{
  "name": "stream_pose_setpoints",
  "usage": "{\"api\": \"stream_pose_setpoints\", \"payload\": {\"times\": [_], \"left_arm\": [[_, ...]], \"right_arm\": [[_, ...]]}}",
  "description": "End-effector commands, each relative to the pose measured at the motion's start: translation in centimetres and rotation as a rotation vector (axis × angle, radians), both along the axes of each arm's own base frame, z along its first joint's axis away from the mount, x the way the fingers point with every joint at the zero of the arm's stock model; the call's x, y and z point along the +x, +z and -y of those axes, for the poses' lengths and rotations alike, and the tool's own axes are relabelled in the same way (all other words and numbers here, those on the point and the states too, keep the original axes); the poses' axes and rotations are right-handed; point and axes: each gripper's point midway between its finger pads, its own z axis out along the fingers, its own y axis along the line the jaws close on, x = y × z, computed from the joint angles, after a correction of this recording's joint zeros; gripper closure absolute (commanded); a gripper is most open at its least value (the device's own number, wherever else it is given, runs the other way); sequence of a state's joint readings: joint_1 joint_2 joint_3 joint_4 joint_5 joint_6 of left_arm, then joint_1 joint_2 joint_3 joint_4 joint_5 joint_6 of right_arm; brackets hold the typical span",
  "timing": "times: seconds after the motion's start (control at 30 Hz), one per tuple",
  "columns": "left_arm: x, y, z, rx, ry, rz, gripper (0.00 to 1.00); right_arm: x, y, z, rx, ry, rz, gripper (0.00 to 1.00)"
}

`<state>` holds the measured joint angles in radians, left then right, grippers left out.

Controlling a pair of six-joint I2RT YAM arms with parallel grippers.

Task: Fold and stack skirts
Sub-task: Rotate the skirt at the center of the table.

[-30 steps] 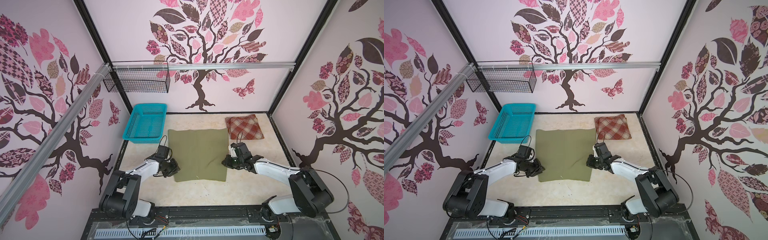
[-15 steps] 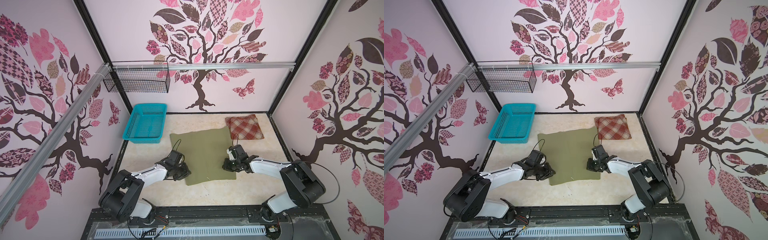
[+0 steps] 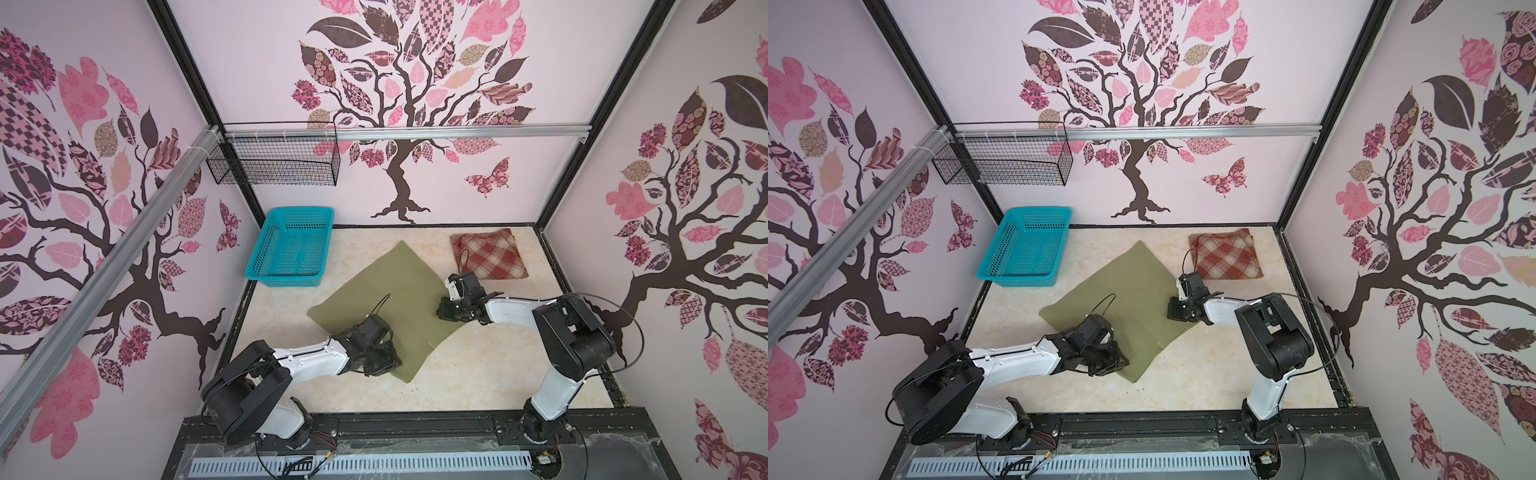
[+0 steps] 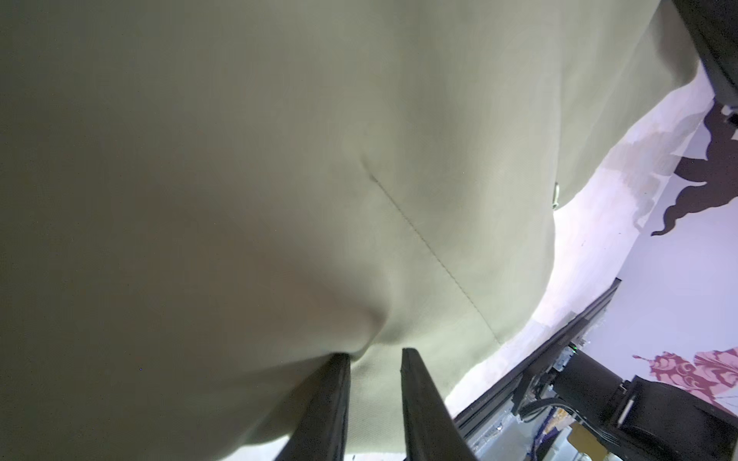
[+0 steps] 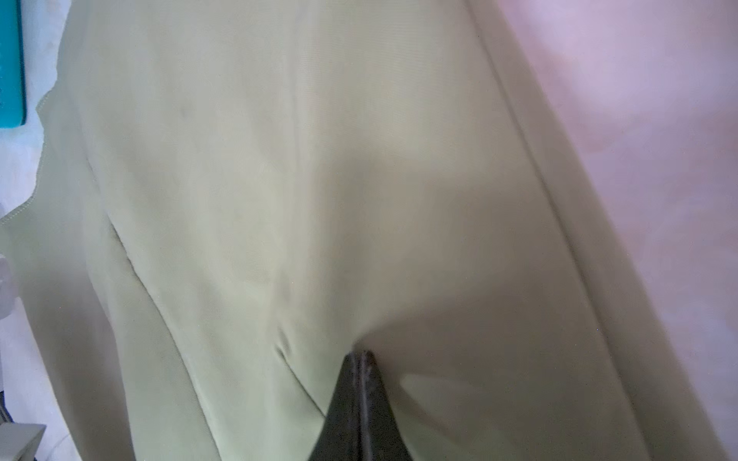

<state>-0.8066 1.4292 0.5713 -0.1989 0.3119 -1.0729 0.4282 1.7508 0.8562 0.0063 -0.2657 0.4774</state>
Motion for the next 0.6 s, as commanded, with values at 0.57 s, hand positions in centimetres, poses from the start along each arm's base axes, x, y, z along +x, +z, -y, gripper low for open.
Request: {"api": "stream_pose_setpoints", "payload": {"times": [0.57], "left_arm": [[9.8, 7.6, -23.0, 0.031, 0.641, 0.110, 0.50]], "right_arm": [[-8.2, 7.6, -3.6, 0.094, 0.210, 0.088, 0.65]]}}
